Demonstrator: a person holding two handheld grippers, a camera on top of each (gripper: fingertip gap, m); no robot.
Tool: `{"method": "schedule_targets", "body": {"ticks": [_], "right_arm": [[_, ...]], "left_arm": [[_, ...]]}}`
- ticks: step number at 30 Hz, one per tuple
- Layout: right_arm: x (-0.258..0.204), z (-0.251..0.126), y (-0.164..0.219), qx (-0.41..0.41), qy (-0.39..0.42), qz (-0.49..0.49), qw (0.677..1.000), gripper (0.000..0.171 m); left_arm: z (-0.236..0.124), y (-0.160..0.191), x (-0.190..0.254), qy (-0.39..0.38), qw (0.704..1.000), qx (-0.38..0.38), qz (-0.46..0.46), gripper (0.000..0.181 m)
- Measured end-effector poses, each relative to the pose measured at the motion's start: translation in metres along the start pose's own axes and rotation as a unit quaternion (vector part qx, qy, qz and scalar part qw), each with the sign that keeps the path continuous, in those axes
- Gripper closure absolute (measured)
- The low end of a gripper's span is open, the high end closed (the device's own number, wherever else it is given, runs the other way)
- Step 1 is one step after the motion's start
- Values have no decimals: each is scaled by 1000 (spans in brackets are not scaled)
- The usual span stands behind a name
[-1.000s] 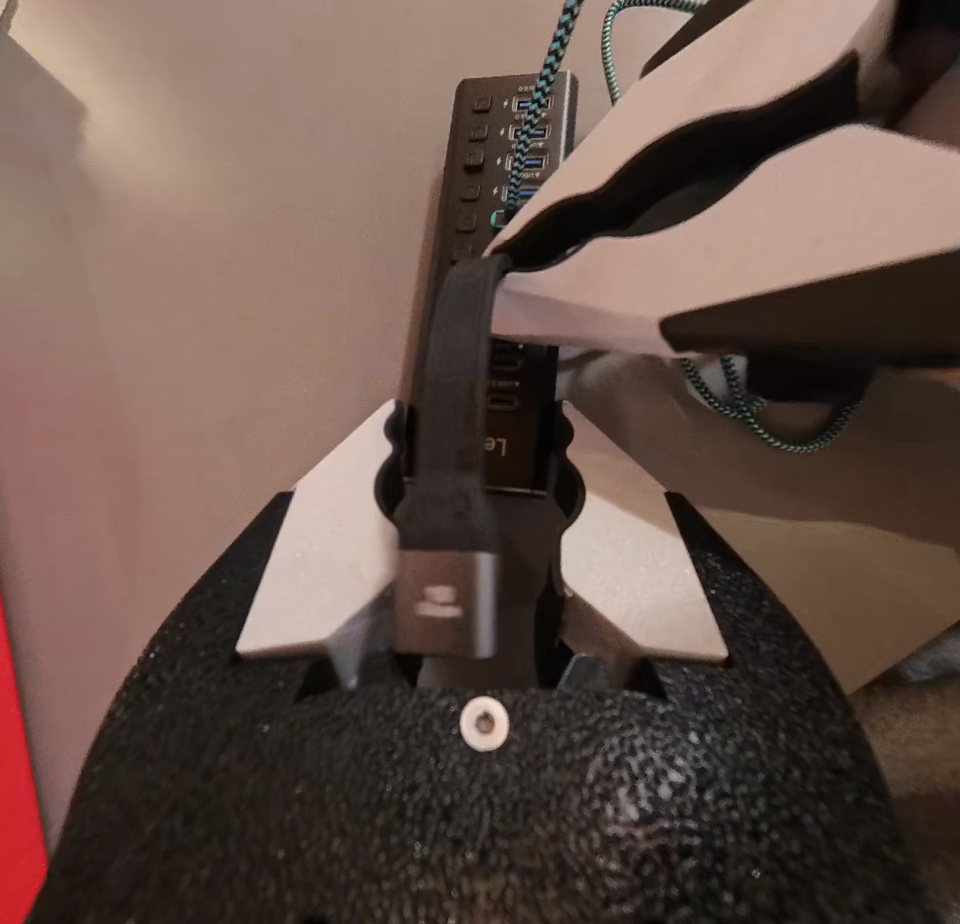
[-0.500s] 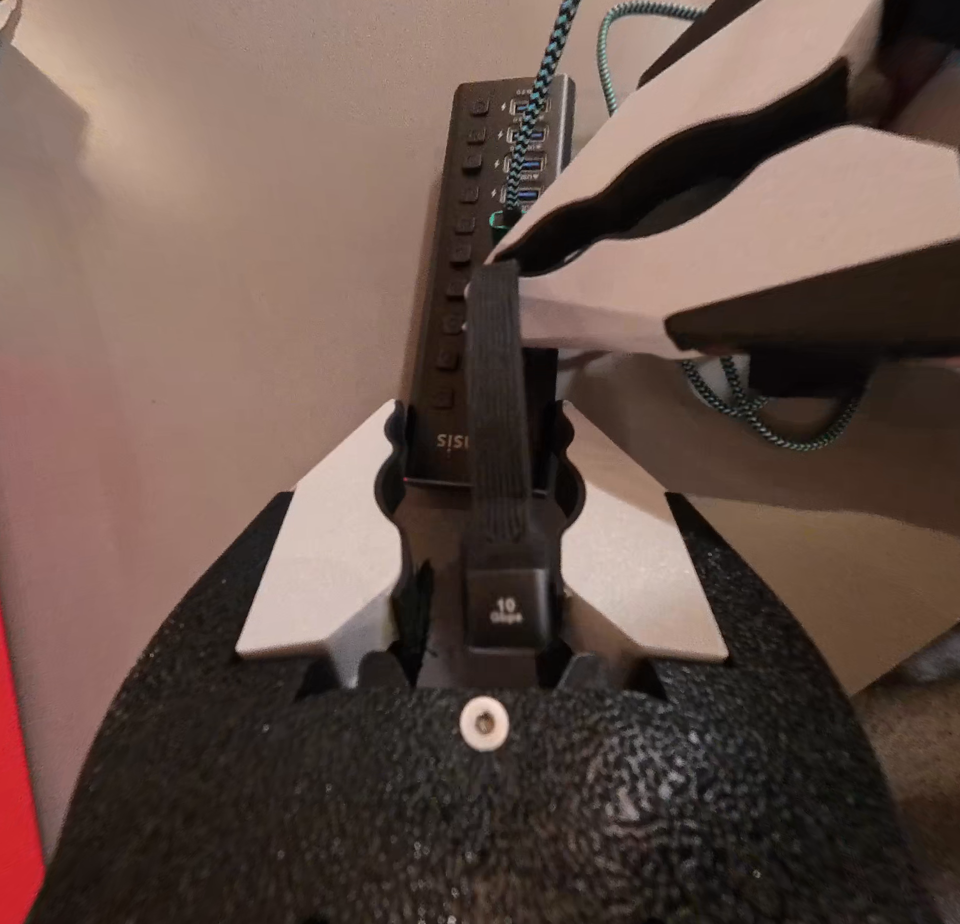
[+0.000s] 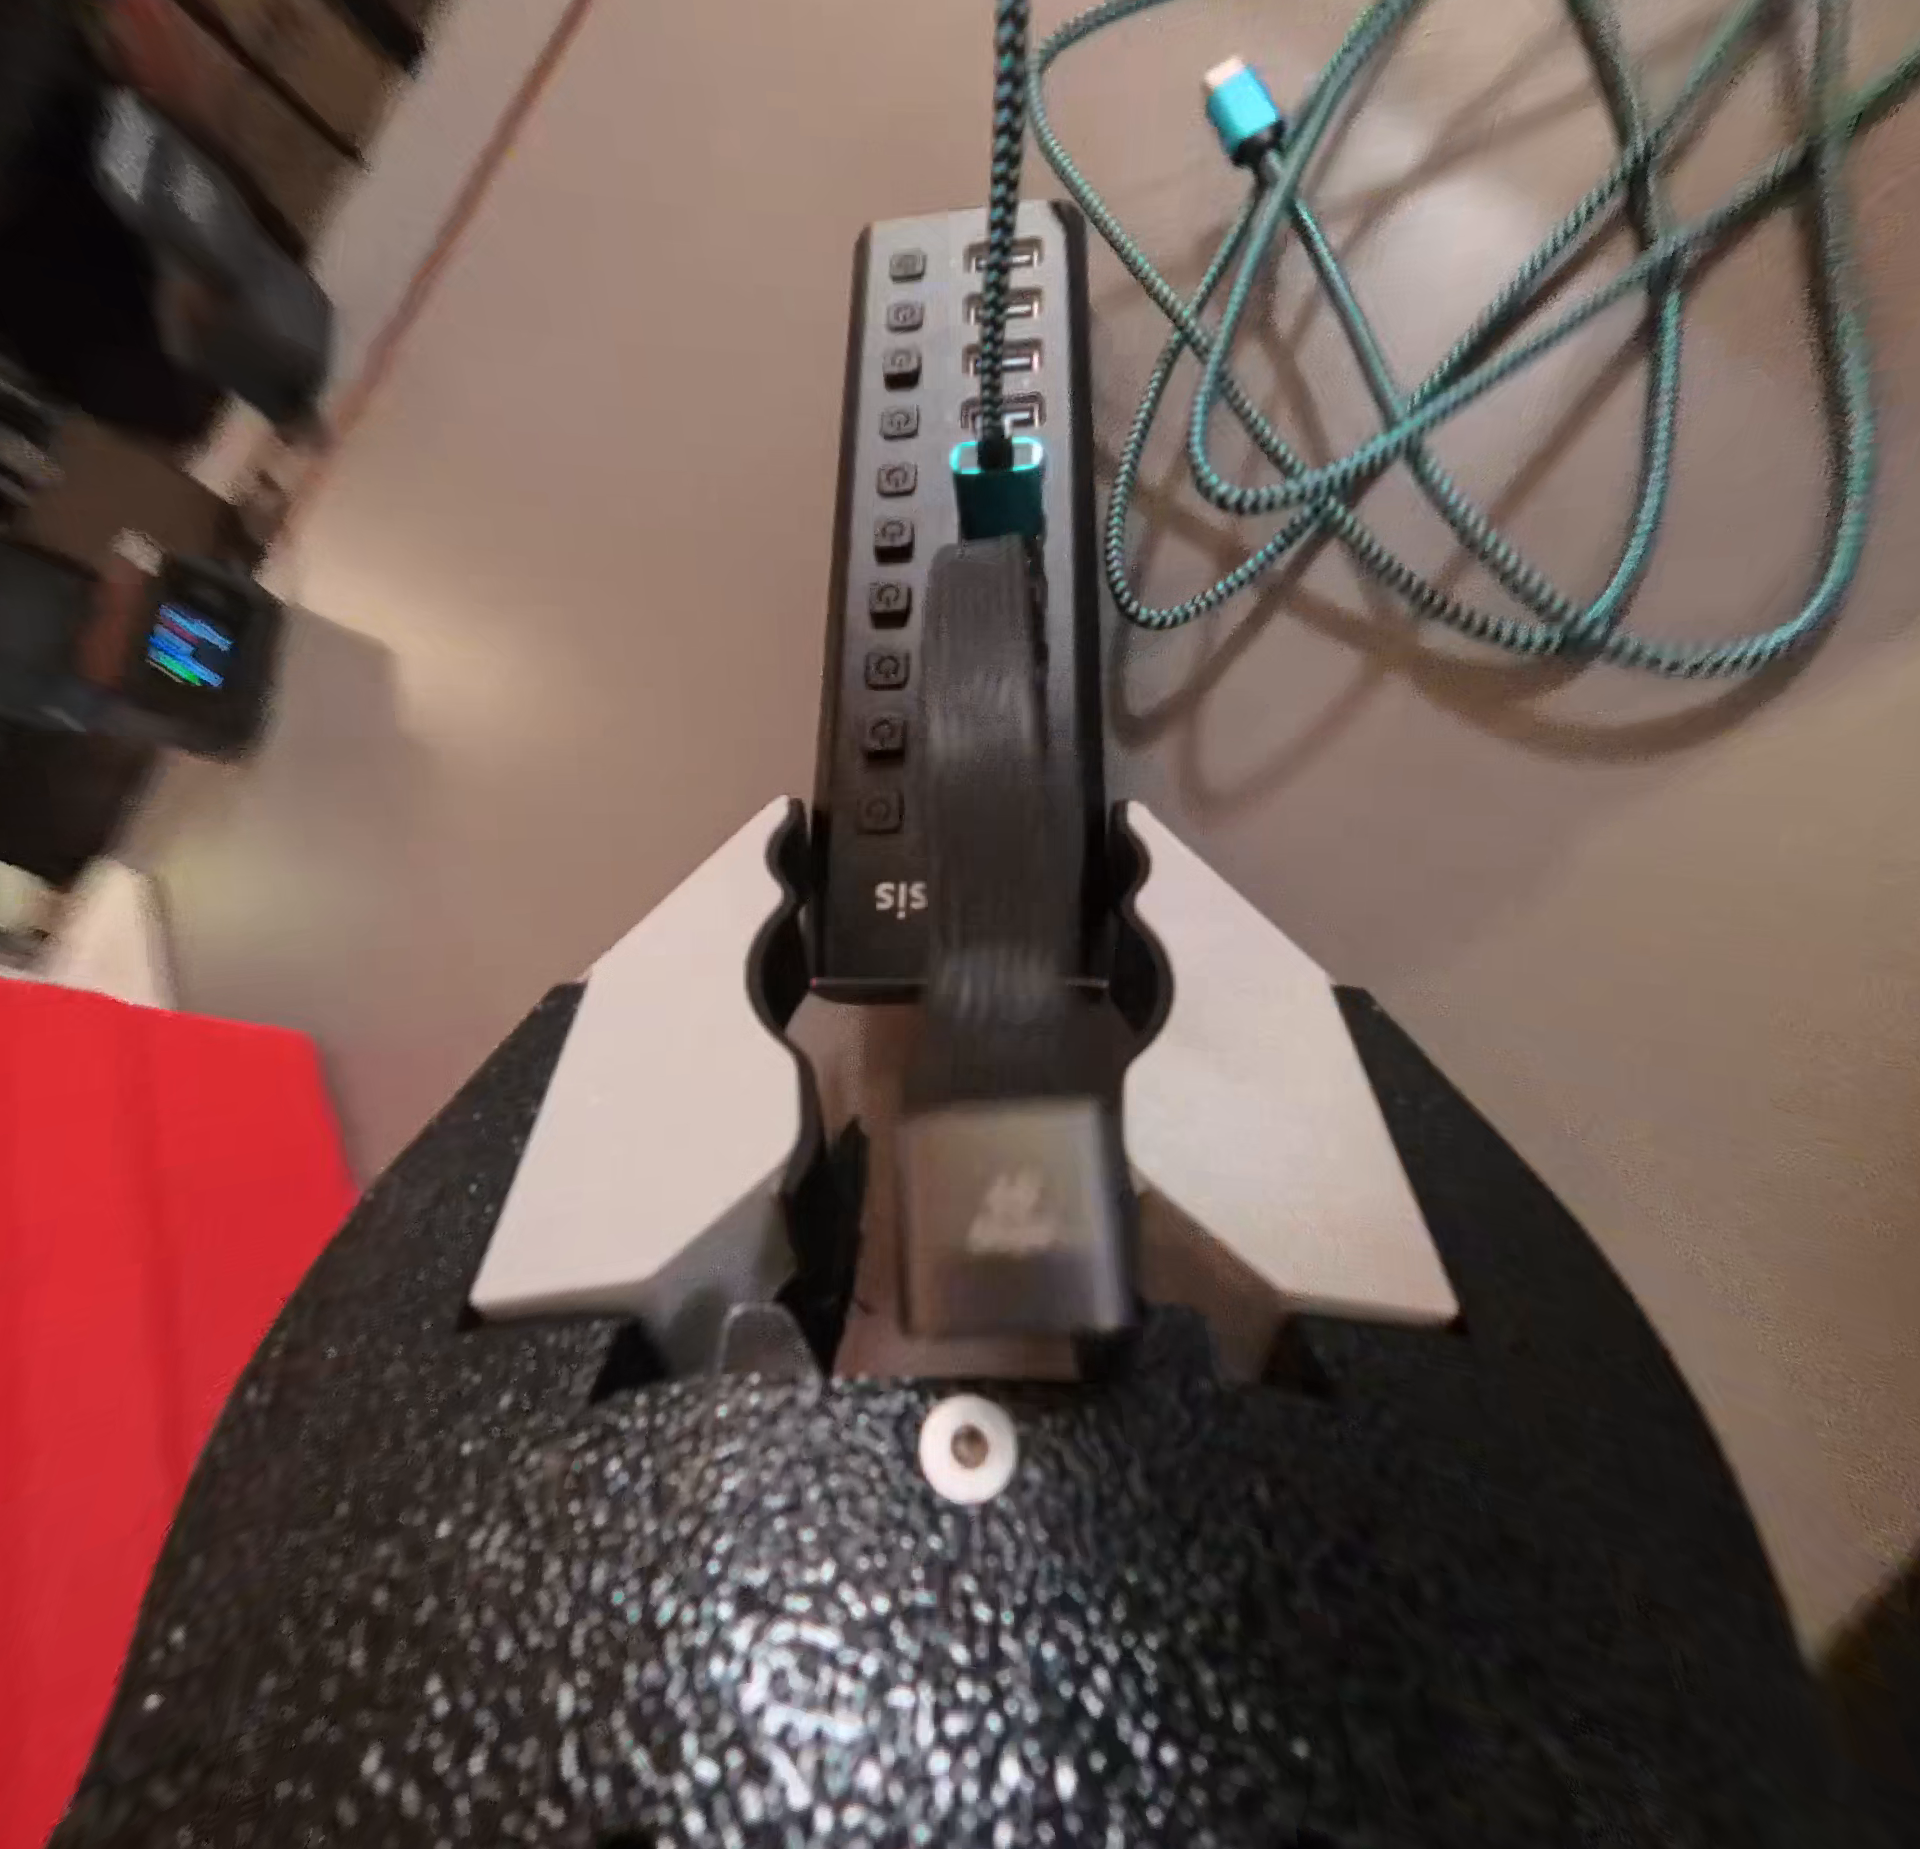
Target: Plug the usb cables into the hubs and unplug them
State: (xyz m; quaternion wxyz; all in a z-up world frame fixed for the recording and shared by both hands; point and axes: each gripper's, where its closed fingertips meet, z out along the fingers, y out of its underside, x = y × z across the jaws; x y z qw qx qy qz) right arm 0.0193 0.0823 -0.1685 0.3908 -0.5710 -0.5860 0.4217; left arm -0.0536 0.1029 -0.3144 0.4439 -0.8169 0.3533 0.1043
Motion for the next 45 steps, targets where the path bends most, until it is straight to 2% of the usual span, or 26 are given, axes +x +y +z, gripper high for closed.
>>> {"method": "schedule_targets", "body": {"ticks": [1,2,4,5,7,11,15,17,20,22,24,26,28,29,31,33,34,35,37,40,43,45], "right_arm": [[10,-8,-10,10,35,-31,999,139],[19,-12,-17,9,61,-69,996,139],[29,0,-12,-51,49,-139,988,137],[27,11,0,-98,3,-165,981,131],[14,32,26,-163,-113,-190,962,131],[30,62,83,-319,-176,-178,914,118],[33,72,109,-393,-194,-179,881,106],[29,69,112,-417,-199,-182,868,92],[52,52,125,-497,-140,-278,810,69],[57,43,130,-529,-128,-302,782,62],[52,44,138,-539,-132,-313,771,66],[51,48,146,-538,-129,-335,763,85],[52,55,151,-532,-121,-341,766,92],[53,57,149,-526,-116,-333,774,100],[55,62,145,-515,-102,-300,797,127],[51,61,143,-505,-107,-261,815,135],[51,60,143,-505,-104,-244,821,138],[53,57,145,-509,-98,-236,822,140],[61,48,144,-508,-78,-225,828,140],[71,27,118,-468,-43,-220,855,141],[85,-9,72,-423,15,-235,875,141],[94,-38,31,-388,63,-254,884,141]], "left_arm": [[-1,-1,-4,-27,998,4,50,125],[-2,-2,-6,-53,994,9,99,125],[-4,-6,-9,-103,976,24,192,126],[-4,-7,-10,-125,965,32,230,126],[-7,-9,-9,-157,946,46,280,126],[-17,-13,-10,-211,900,57,376,126],[-22,-12,-11,-234,877,63,415,126],[-23,-11,-13,-242,870,59,426,126],[-25,-13,-12,-249,858,65,444,126],[-25,-13,-11,-249,858,69,444,126],[-26,-15,-9,-248,856,75,447,126],[-26,-17,-6,-249,854,79,449,126],[-27,-18,-3,-243,858,87,445,125],[-27,-18,-2,-240,859,91,442,126],[-28,-20,-1,-240,858,98,443,125],[-26,-18,-2,-246,853,92,451,124],[-24,-16,-2,-234,861,89,443,127],[-24,-17,-4,-232,869,94,427,120],[-35,-25,-20,-269,878,119,377,98],[-69,-34,-52,-338,881,181,276,101],[-87,-33,-70,-347,891,224,187,105],[-88,-28,-80,-349,898,223,151,107]]}}
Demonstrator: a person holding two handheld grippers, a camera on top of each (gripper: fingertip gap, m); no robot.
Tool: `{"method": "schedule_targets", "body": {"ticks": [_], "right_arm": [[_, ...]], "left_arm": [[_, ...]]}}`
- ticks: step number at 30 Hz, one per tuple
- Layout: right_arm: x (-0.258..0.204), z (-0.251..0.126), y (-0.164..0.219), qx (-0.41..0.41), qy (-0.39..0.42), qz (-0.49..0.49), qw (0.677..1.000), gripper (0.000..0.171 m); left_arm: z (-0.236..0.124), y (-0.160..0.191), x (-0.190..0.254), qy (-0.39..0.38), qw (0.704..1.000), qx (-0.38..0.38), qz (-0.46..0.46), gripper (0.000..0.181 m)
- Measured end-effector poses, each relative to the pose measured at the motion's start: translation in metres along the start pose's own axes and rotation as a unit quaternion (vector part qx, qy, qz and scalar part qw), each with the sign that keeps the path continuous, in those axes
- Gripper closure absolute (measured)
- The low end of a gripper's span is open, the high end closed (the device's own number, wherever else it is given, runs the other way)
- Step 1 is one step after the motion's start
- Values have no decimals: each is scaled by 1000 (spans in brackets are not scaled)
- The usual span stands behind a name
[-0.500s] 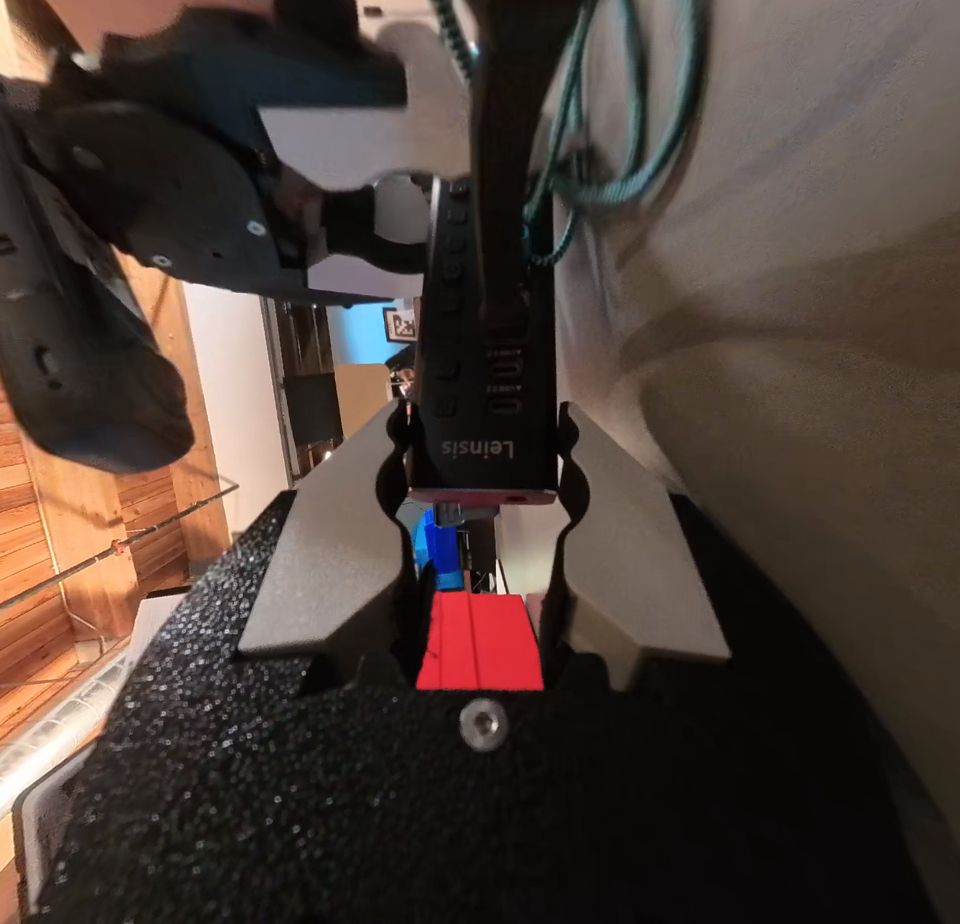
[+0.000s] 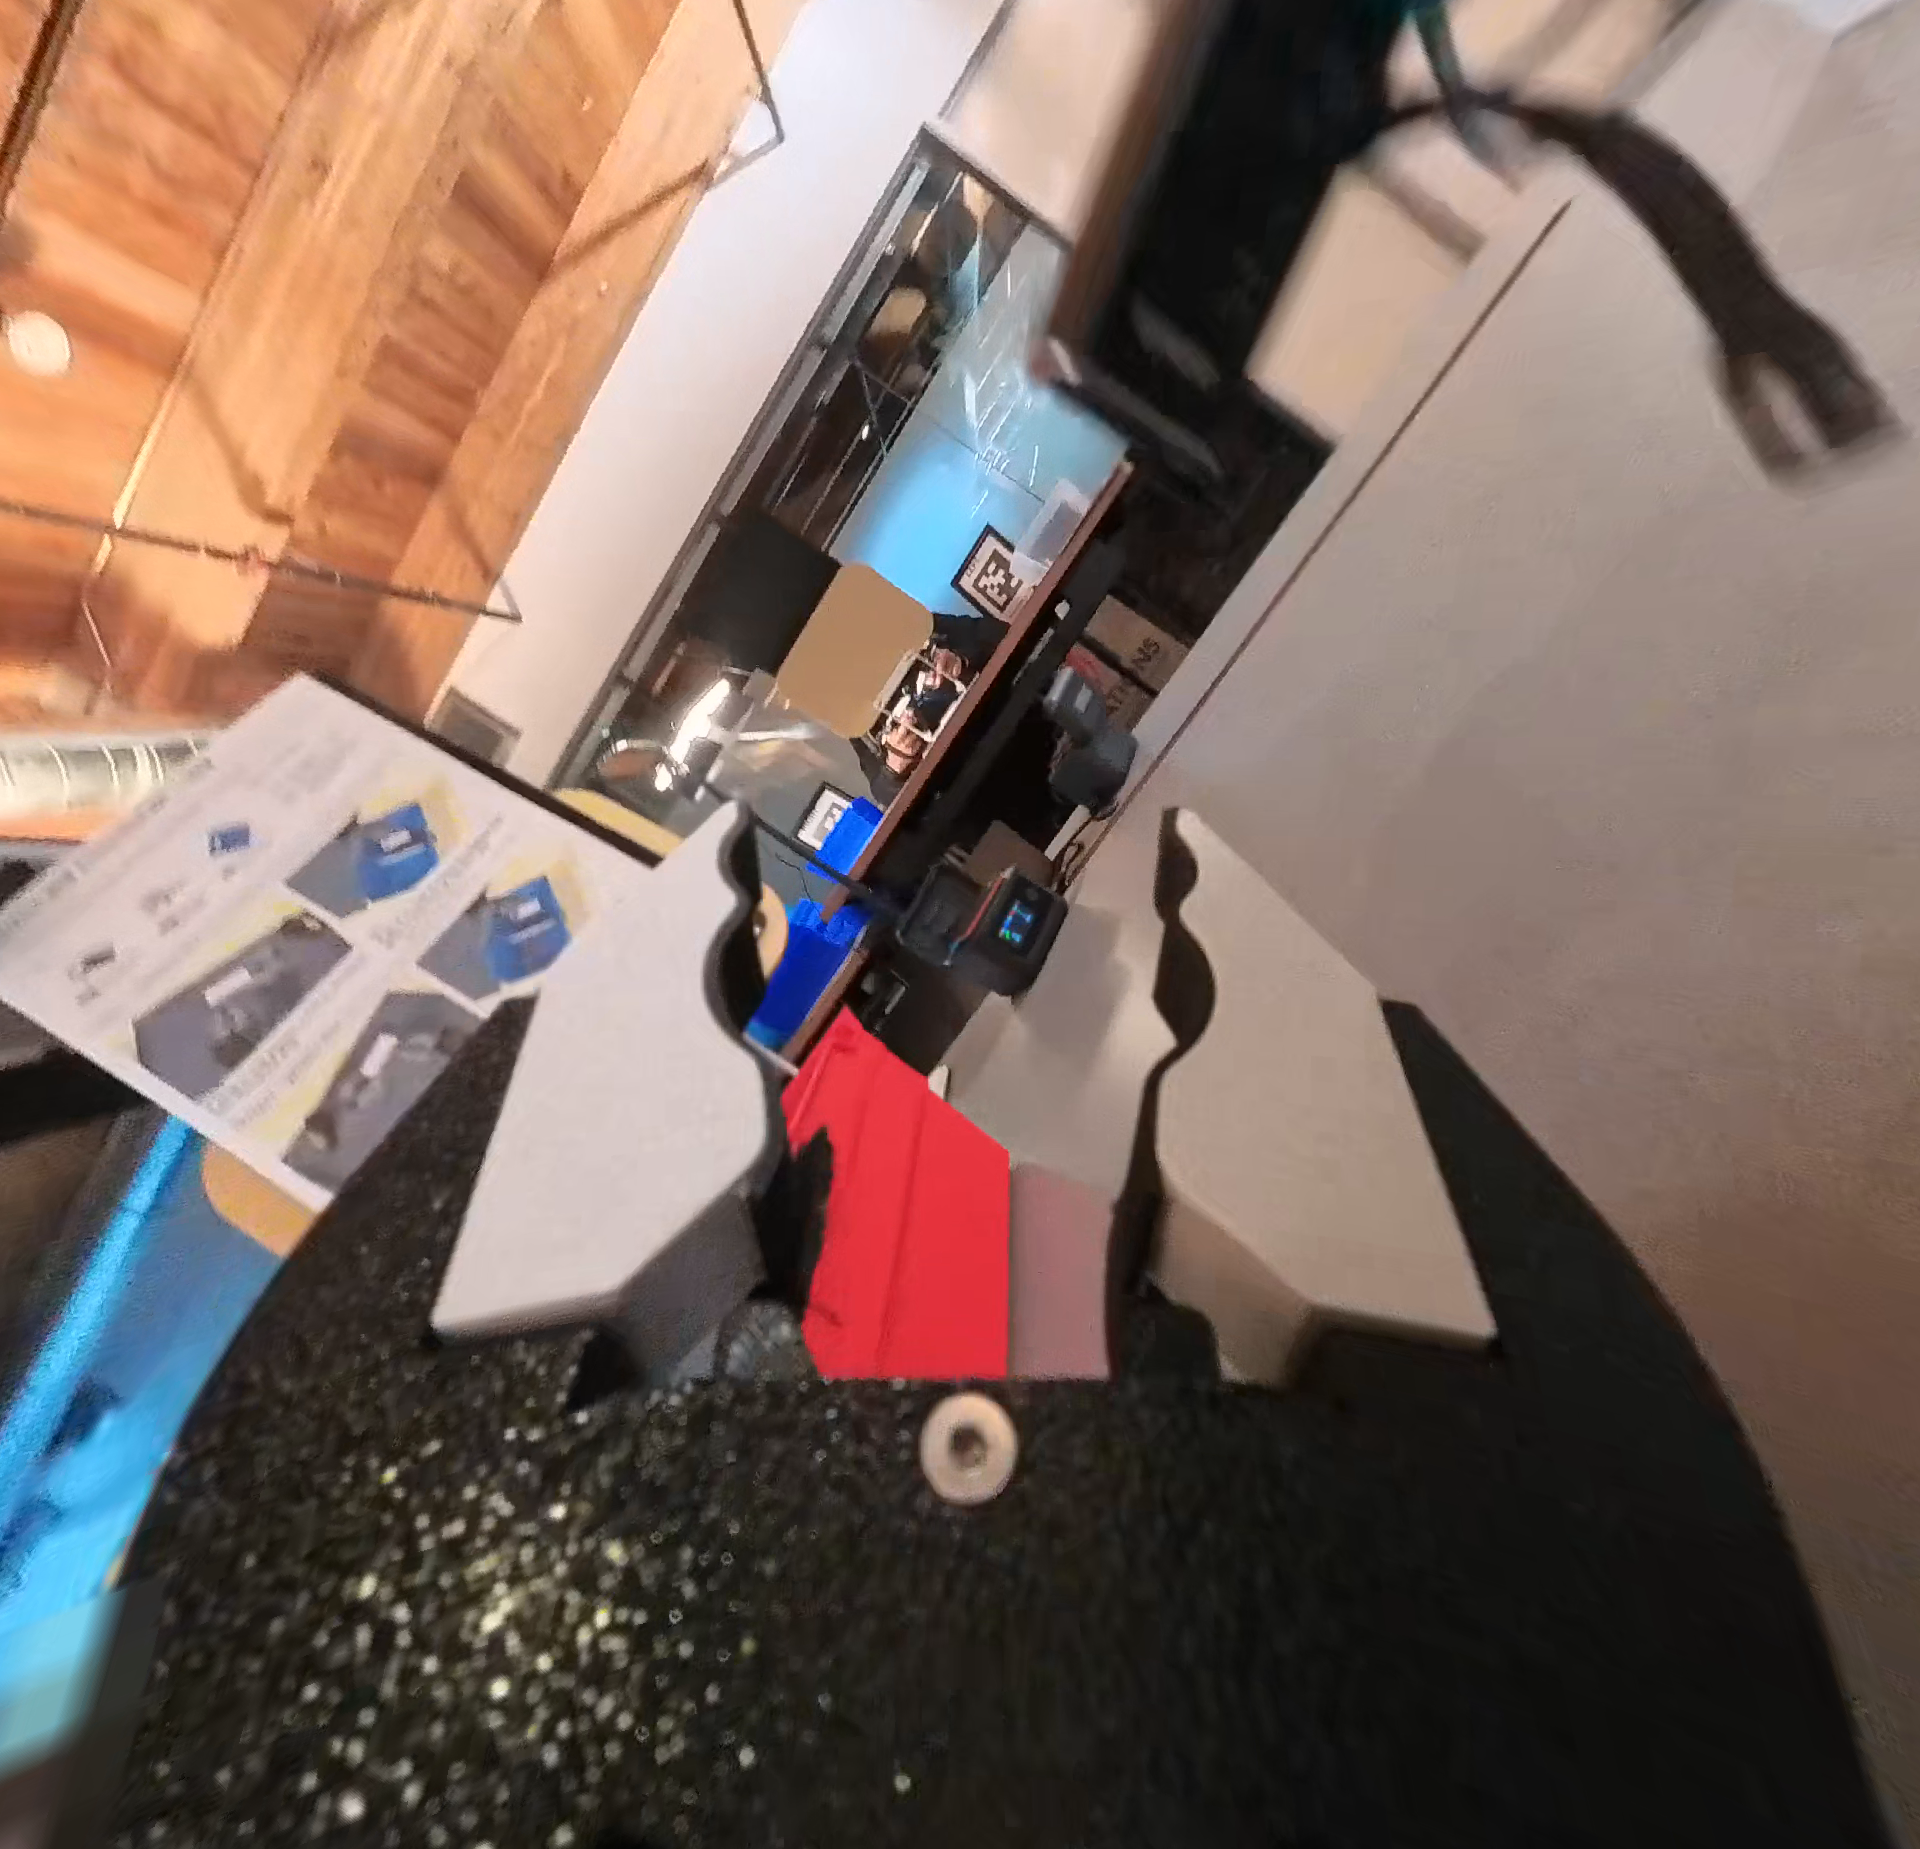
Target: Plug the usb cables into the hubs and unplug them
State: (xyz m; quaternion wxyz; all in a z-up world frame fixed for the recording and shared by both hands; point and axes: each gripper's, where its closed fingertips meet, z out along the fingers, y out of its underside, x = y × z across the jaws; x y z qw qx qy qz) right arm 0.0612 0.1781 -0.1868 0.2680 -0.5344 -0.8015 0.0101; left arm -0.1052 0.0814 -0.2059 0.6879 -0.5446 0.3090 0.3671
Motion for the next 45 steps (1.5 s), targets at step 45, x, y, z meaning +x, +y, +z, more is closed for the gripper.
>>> {"method": "schedule_targets", "body": {"ticks": [45], "right_arm": [[59,5,299,-148,240,305,910,142]], "left_arm": [[7,9,18,39,998,-31,27,130]]}}
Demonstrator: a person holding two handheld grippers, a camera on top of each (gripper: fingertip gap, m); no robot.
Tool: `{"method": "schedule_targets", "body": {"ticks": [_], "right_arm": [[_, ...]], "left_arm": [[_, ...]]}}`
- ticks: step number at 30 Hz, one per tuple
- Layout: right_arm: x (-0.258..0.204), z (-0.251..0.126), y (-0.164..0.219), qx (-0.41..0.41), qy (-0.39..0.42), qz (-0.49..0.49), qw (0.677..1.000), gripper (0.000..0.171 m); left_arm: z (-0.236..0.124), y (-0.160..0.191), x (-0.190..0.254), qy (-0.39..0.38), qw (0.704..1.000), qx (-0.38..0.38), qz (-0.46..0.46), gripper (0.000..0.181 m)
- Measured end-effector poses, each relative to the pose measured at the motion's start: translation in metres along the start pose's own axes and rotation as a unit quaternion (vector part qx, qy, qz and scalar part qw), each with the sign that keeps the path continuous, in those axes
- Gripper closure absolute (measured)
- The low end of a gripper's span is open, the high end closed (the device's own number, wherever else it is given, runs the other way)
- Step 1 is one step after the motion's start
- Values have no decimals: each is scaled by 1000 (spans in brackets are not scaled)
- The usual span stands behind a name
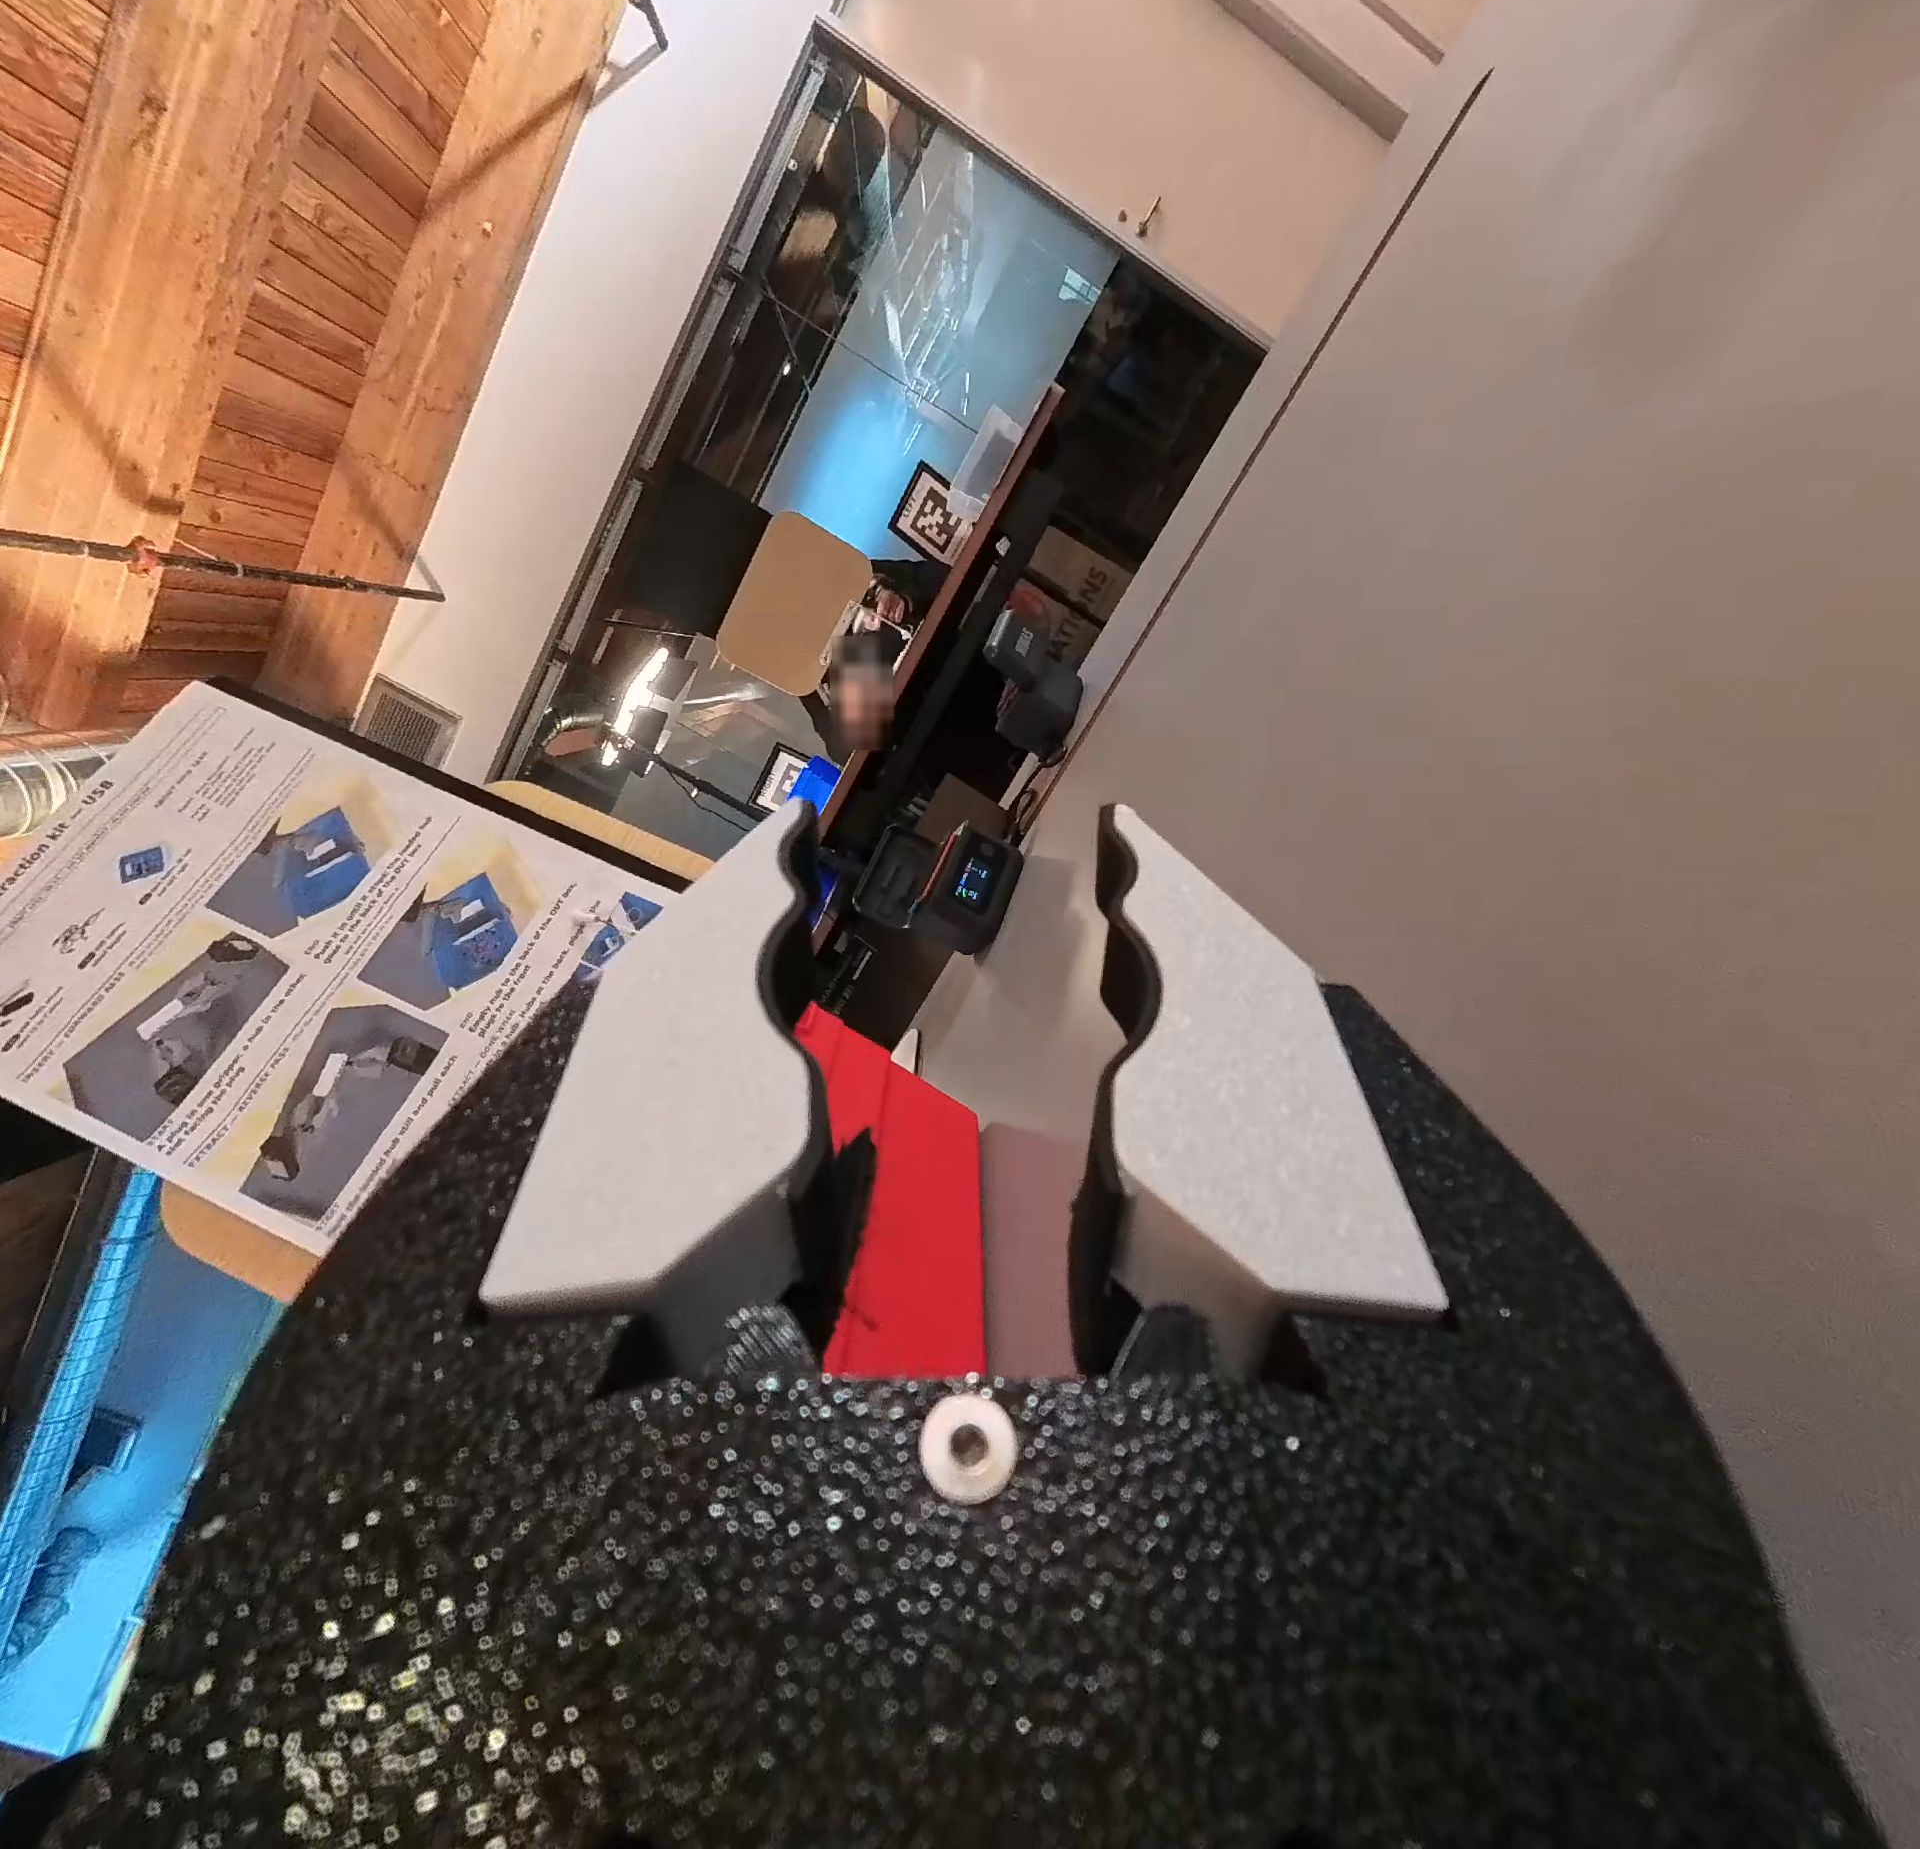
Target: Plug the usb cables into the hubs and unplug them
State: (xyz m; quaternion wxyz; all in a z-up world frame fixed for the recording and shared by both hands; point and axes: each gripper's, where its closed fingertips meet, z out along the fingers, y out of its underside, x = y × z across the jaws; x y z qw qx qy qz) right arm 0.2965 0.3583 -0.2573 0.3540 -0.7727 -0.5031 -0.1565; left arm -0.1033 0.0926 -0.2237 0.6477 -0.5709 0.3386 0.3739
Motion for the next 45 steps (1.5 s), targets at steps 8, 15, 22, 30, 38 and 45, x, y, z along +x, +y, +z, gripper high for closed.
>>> {"method": "schedule_targets", "body": {"ticks": [8,15,22,30,38,45], "right_arm": [[-27,24,23,-93,-149,132,975,141],[7,-13,14,-117,-124,218,961,100],[39,-151,-70,210,-47,303,929,86],[-130,-210,-213,528,-103,252,804,91],[-215,-114,-252,515,-76,174,836,102],[-230,-117,-245,525,-67,117,840,105]], "left_arm": [[1,-1,6,10,1000,-3,20,133],[1,-1,6,11,1000,-3,19,134],[3,-1,5,15,1000,-3,-7,133],[2,3,2,22,999,-1,-47,133],[0,2,2,31,997,9,-71,133],[0,-2,2,54,992,18,-116,133]]}}
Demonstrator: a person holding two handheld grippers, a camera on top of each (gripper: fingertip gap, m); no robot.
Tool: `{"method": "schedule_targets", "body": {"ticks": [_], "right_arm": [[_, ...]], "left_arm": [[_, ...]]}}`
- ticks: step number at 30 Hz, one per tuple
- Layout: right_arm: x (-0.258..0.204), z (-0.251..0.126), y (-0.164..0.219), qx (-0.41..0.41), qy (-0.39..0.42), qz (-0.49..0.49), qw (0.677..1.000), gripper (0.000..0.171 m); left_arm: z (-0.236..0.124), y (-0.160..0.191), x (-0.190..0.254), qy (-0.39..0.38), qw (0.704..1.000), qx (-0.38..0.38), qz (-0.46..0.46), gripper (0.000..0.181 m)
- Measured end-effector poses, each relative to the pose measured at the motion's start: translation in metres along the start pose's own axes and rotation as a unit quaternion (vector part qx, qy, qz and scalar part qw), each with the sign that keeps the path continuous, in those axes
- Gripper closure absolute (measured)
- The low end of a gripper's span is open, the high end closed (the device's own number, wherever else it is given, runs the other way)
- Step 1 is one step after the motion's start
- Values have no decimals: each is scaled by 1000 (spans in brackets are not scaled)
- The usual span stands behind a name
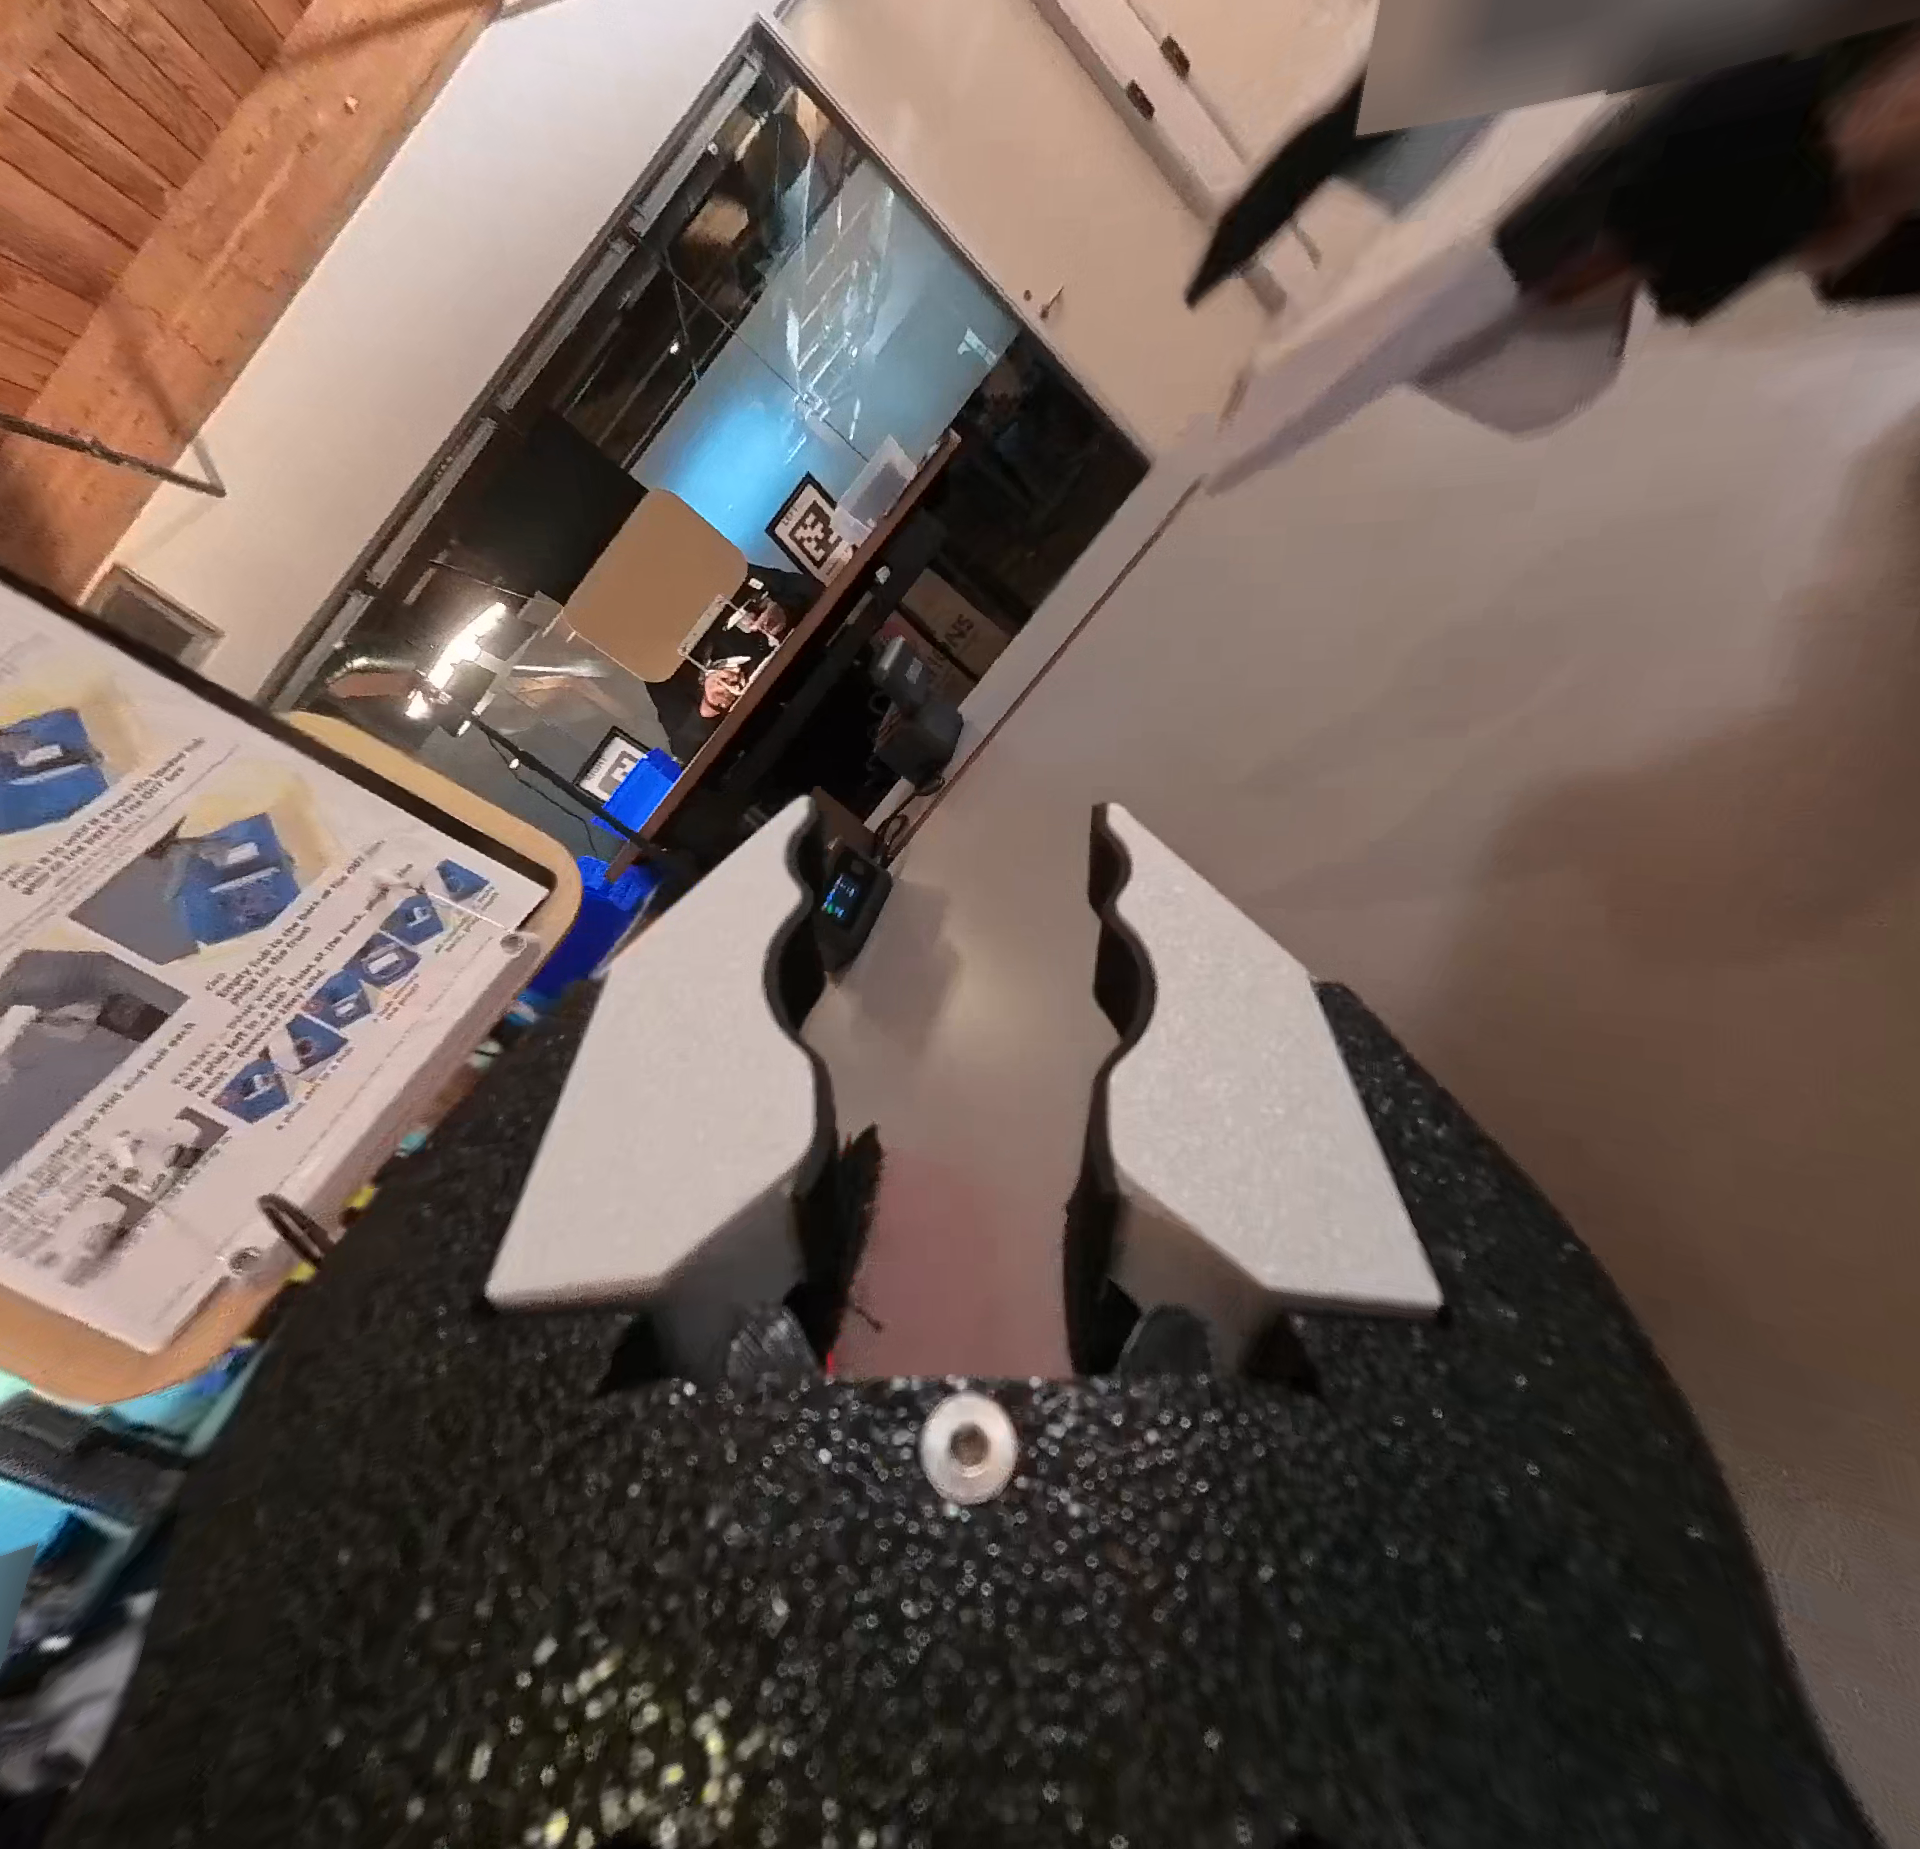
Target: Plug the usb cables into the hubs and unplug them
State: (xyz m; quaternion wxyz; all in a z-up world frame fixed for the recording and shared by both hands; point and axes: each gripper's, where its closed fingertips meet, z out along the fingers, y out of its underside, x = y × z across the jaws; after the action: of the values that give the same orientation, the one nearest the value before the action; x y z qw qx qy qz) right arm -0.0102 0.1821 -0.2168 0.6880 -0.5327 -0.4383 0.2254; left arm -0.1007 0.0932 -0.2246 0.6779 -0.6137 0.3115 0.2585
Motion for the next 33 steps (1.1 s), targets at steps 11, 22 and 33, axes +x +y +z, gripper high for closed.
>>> {"method": "schedule_targets", "body": {"ticks": [11,22,33], "right_arm": [[-3,5,14,-19,-19,26,999,109],[-3,9,16,-20,-23,30,999,113],[-6,10,17,-24,-26,19,999,116]], "left_arm": [[-5,-13,-214,-94,963,-64,-243,122],[44,181,-219,22,800,-406,-441,126],[38,177,-226,56,805,-433,-402,177]]}}
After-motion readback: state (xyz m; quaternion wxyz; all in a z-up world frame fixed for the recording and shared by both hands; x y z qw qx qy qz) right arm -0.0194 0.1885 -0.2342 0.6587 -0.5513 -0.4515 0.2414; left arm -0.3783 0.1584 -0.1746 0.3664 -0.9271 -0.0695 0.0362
